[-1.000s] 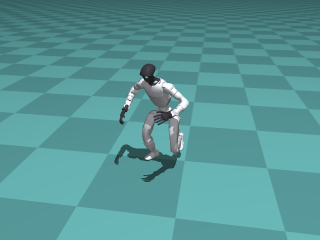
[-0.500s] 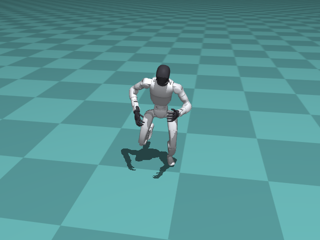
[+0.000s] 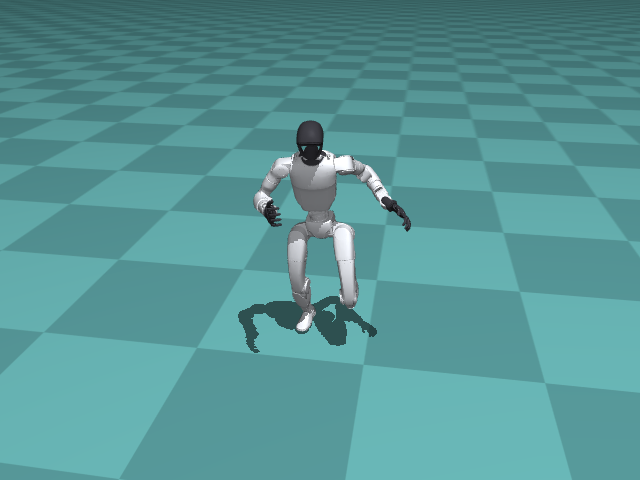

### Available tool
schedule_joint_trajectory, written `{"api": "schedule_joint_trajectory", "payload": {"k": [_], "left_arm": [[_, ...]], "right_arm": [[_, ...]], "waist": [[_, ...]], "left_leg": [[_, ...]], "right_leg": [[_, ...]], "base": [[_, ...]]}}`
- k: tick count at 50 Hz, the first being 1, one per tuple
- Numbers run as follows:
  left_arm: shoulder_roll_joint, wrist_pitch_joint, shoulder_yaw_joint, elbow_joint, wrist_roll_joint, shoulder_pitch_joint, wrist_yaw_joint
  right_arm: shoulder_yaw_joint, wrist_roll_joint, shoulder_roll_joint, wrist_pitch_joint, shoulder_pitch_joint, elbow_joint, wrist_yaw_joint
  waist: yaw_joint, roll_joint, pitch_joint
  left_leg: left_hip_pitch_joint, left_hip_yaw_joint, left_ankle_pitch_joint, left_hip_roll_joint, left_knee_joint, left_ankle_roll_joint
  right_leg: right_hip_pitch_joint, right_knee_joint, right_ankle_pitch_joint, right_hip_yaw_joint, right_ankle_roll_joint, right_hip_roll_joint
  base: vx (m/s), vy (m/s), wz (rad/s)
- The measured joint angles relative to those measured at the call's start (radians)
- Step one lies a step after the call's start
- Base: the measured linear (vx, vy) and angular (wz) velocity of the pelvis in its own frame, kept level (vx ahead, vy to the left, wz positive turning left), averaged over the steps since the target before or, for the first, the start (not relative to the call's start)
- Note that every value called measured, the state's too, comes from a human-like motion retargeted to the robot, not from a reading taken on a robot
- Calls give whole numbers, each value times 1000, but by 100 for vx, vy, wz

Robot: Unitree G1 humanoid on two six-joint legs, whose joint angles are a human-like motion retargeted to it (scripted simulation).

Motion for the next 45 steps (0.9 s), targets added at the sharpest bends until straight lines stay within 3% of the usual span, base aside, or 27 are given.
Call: {"api": "schedule_joint_trajectory", "payload": {"k": [3, 5, 7, 8, 10, 12, 13, 14, 15, 17, 18, 20, 23, 26, 29, 30, 32, 34, 36, 38, 40, 42, 45], "left_arm": [[38, -2, 119, -14, -94, 283, -85], [91, 6, 142, -34, -124, 397, -184], [132, 15, 142, -72, -172, 477, -262], [144, 19, 139, -98, -198, 511, -286], [149, 29, 125, -148, -214, 550, -324], [129, 37, 92, -183, -179, 537, -383], [117, 35, 60, -190, -141, 500, -404], [109, 33, 11, -182, -121, 422, -377], [104, 30, -46, -167, -110, 324, -327], [70, -52, -188, -73, 109, 51, -263], [53, -51, -266, -39, 192, -112, -211], [33, -40, -408, -17, 330, -449, -144], [22, -41, -583, -86, 389, -885, -44], [105, -58, -715, -177, 301, -1174, 63], [250, -147, -798, -217, -56, -1385, 38], [290, -158, -802, -225, -80, -1416, 32], [350, -168, -784, -242, -120, -1433, 32], [376, -164, -736, -270, -154, -1392, 28], [373, -153, -660, -296, -169, -1292, 9], [347, -124, -578, -291, -175, -1138, -12], [287, -66, -494, -225, -161, -935, -5], [208, -18, -419, -140, -171, -706, -14], [144, 21, -259, -153, -66, -339, -91]], "right_arm": [[-31, -93, 19, -28, -198, -177, -34], [-1, -156, -16, -39, -282, -264, -46], [60, -188, -39, -53, -302, -323, -62], [88, -202, -48, -60, -293, -345, -67], [121, -235, -75, -59, -238, -391, -48], [137, -236, -88, -75, -105, -417, -5], [138, -234, -98, -73, -34, -412, 29], [142, -233, -106, -62, 20, -376, 59], [146, -232, -113, -46, 66, -324, 88], [164, -202, -76, -85, 202, -146, 139], [162, -249, -68, -63, 266, -29, 153], [142, -347, -80, -38, 400, 151, 208], [75, -286, -217, -70, 636, 154, 299], [-36, -190, -381, -67, 857, 110, 342], [-158, -144, -488, -51, 1057, 138, 311], [-208, -152, -482, -31, 1117, 162, 332], [-314, -186, -425, 13, 1214, 196, 368], [-391, -188, -344, 54, 1268, 220, 388], [-397, -160, -263, 71, 1247, 263, 351], [-344, -176, -205, 57, 1144, 329, 239], [-268, -276, -212, 54, 974, 383, 82], [-164, -321, -190, 50, 698, 427, -43], [-61, -361, -160, 36, 361, 315, -24]], "waist": [[284, -154, -40], [395, -211, -50], [435, -198, -56], [437, -165, -58], [417, -54, -48], [367, 71, -24], [336, 122, -3], [309, 104, 10], [283, 51, 20], [168, -30, 48], [117, -49, 50], [9, -42, 34], [-233, 52, -17], [-515, 163, -48], [-673, 248, -86], [-716, 248, -99], [-741, 199, -91], [-703, 160, -68], [-634, 141, -28], [-558, 161, 31], [-493, 214, 85], [-438, 216, 86], [-306, 160, 16]], "left_leg": [[-149, 99, 22, 8, -245, 5], [-171, 161, 60, 28, -513, -6], [-88, 205, 88, 35, -872, -59], [-22, 216, 84, 40, -1062, -99], [116, 215, 38, 65, -1368, -194], [238, 174, 24, 109, -1487, -288], [289, 131, 42, 124, -1491, -303], [276, 97, 30, 96, -1439, -247], [232, 68, 4, 47, -1361, -154], [157, 3, -168, -18, -1092, 24], [143, -12, -238, -33, -1005, 45], [187, -36, -307, -38, -959, 9], [336, -126, -245, -17, -1079, -92], [486, -261, 7, 32, -1264, -198], [597, -340, 329, 87, -1412, -282], [646, -348, 404, 86, -1452, -300], [785, -310, 445, 87, -1485, -319], [881, -254, 402, 94, -1415, -287], [883, -235, 319, 98, -1188, -228], [807, -252, 232, 130, -868, -165], [693, -269, 146, 177, -563, -114], [547, -249, 72, 190, -360, -60], [344, -133, -15, 134, -283, -2]], "right_leg": [[150, -228, 295, 110, 59, -76], [270, -381, 540, 105, 116, -125], [431, -488, 686, 64, 155, -120], [518, -511, 708, 46, 154, -94], [680, -468, 687, 28, 116, -7], [760, -237, 613, -12, 76, 80], [749, -36, 556, -54, 55, 101], [636, 251, 483, -88, 53, 50], [472, 581, 400, -119, 62, -37], [279, 951, 297, -104, 23, -120], [175, 1083, 260, -71, 20, -114], [-14, 1223, 214, -31, 16, -60], [-198, 1114, 182, -128, 0, -61], [-249, 720, 207, -282, -5, -91], [-163, 25, 325, -418, 106, -61], [-119, -208, 361, -451, 138, -68], [-65, -454, 318, -476, 210, -109], [-53, -512, 262, -450, 222, -146], [-33, -444, 310, -421, 182, -171], [-35, -240, 318, -393, 120, -162], [-68, 37, 182, -365, 73, -134], [-53, 152, 76, -352, 62, -110], [10, 106, 59, -274, 39, -63]], "base": [[174, 17, -202], [179, 38, -59], [186, 45, -4], [188, 49, 14], [187, 51, 39], [182, 49, 88], [171, 43, 101], [160, 37, 87], [151, 32, 97], [148, 24, 133], [149, 16, 135], [153, 9, 137], [159, -3, 189], [163, -31, 220], [166, -59, 145], [176, -77, 118], [174, -86, 70], [165, -86, -17], [153, -76, -66], [144, -62, -79], [141, -52, -78], [138, -46, -77], [136, -33, -147]]}}
